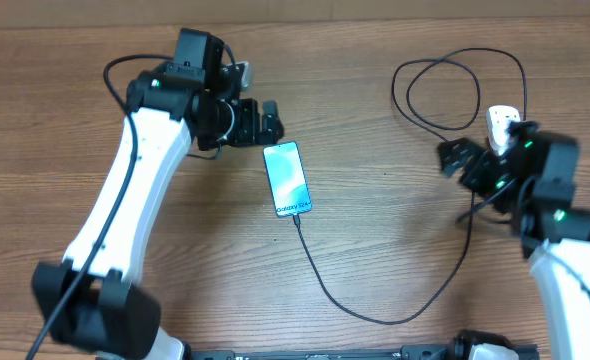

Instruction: Plug charger to phone and switch on socket

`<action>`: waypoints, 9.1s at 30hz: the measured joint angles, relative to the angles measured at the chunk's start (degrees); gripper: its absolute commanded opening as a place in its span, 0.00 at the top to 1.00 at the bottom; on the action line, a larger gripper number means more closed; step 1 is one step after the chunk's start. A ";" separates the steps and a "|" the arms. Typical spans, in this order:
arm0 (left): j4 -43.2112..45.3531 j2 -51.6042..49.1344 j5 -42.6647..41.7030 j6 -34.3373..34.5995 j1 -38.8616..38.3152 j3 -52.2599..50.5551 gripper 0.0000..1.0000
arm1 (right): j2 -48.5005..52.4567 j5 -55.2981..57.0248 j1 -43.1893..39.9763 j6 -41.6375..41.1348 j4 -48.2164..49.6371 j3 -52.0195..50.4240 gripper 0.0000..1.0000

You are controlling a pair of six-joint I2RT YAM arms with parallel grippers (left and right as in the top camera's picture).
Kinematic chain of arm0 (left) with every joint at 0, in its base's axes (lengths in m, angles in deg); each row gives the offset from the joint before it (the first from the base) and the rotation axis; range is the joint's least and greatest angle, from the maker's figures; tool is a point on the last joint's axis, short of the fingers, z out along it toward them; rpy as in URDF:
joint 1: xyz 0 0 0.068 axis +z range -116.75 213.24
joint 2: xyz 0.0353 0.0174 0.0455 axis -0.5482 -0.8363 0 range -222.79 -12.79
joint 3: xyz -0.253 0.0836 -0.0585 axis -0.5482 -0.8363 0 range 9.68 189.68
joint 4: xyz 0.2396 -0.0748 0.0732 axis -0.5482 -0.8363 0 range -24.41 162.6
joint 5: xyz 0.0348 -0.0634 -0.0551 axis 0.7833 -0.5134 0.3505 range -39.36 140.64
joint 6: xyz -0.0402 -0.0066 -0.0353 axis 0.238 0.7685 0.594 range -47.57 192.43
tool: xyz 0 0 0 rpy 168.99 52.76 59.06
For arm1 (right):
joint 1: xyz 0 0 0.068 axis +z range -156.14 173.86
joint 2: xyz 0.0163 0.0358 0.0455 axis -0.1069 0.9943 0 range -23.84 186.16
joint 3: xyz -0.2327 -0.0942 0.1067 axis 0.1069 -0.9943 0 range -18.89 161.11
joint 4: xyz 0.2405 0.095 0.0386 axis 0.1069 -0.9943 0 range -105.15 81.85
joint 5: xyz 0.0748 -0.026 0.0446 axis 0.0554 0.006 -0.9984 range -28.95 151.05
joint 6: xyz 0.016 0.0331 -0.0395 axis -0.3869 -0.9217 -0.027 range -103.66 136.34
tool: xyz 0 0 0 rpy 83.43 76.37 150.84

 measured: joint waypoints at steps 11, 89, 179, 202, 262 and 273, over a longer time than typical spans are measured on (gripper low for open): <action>-4.02 2.67 0.04 -1.27 -0.94 0.09 0.00 | 20.52 0.55 -13.97 1.57 8.24 4.57 0.78; -2.89 2.67 0.92 -1.25 -0.94 0.09 0.00 | 45.48 0.92 -18.29 -2.03 9.81 20.44 0.96; 0.55 37.53 23.21 0.50 -21.84 -22.84 0.00 | -32.24 -7.87 13.09 8.52 -44.28 18.86 0.00; 13.09 60.52 13.86 0.02 23.67 -36.09 0.00 | -32.24 -7.87 13.09 8.52 -44.30 18.84 0.00; 54.38 96.91 12.52 -2.62 22.62 -91.47 0.00 | -32.24 -7.87 13.09 8.55 -44.28 18.84 0.00; 54.38 96.91 12.55 -5.62 22.62 -91.47 0.00 | -32.24 -7.85 13.09 8.57 -44.30 18.84 0.00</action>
